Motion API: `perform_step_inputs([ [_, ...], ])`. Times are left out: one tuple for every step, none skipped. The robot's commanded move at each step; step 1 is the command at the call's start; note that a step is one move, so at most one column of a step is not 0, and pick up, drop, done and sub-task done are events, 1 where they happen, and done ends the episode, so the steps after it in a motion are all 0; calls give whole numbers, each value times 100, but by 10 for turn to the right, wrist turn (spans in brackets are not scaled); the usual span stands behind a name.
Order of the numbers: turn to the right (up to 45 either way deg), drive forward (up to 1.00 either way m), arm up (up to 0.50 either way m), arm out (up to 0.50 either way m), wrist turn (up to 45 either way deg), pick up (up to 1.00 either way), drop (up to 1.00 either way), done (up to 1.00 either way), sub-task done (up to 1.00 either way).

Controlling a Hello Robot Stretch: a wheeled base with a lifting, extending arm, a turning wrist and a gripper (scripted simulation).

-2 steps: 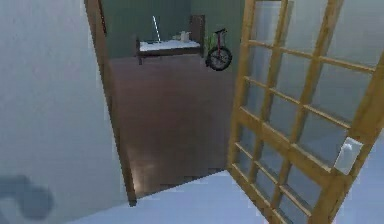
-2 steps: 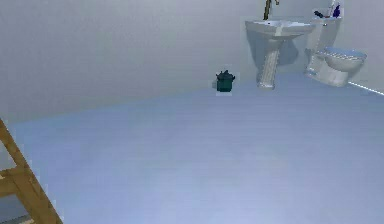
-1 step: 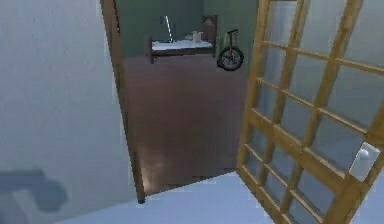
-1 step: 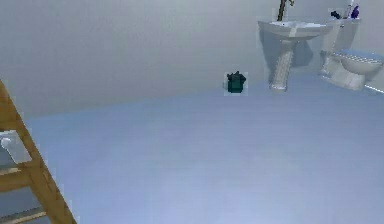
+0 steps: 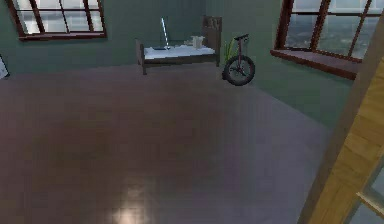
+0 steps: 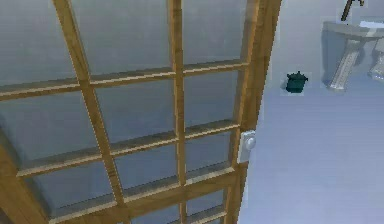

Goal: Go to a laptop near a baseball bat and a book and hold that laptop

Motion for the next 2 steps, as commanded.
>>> perform_step_inputs([
  [0, 10, 0, 0, 0, 0, 0, 0, 0],
  [-90, 0, 0, 0, 0, 0, 0, 0, 0],
])
